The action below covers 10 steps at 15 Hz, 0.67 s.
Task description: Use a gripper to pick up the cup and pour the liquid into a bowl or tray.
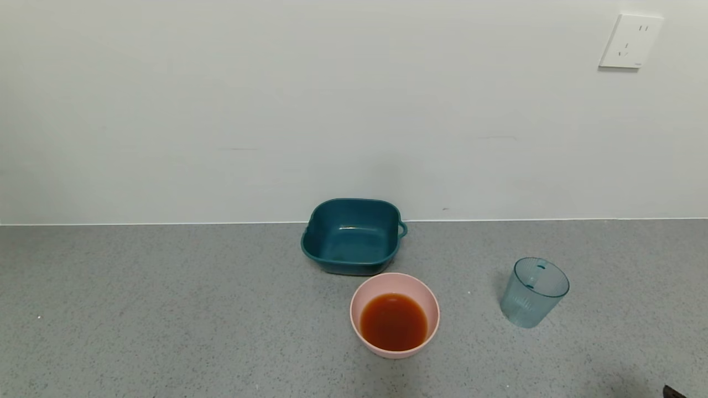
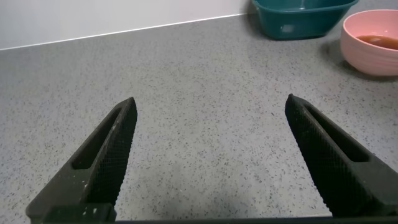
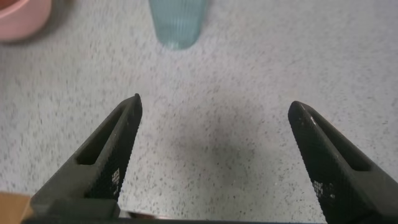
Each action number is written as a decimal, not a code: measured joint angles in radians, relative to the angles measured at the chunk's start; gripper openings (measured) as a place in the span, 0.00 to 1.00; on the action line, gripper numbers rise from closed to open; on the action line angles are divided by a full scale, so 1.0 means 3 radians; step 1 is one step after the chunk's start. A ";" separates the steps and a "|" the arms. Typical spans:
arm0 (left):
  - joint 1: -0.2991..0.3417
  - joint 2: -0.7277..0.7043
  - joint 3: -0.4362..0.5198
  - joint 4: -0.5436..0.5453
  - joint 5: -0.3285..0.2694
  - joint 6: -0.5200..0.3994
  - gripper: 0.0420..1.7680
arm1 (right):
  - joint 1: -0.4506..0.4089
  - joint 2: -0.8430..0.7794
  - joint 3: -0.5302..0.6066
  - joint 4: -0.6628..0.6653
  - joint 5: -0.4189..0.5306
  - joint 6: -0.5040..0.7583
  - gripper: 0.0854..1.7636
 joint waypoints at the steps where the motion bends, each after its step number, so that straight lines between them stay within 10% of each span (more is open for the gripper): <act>1: 0.0000 0.0000 0.0000 0.0000 0.0000 0.0000 0.97 | -0.0048 -0.0099 0.0008 0.0013 0.0001 0.0019 0.96; 10: 0.0000 0.0000 0.0000 0.0000 0.0000 -0.0001 0.97 | -0.0828 -0.0887 0.0206 0.0473 0.0876 -0.0055 0.96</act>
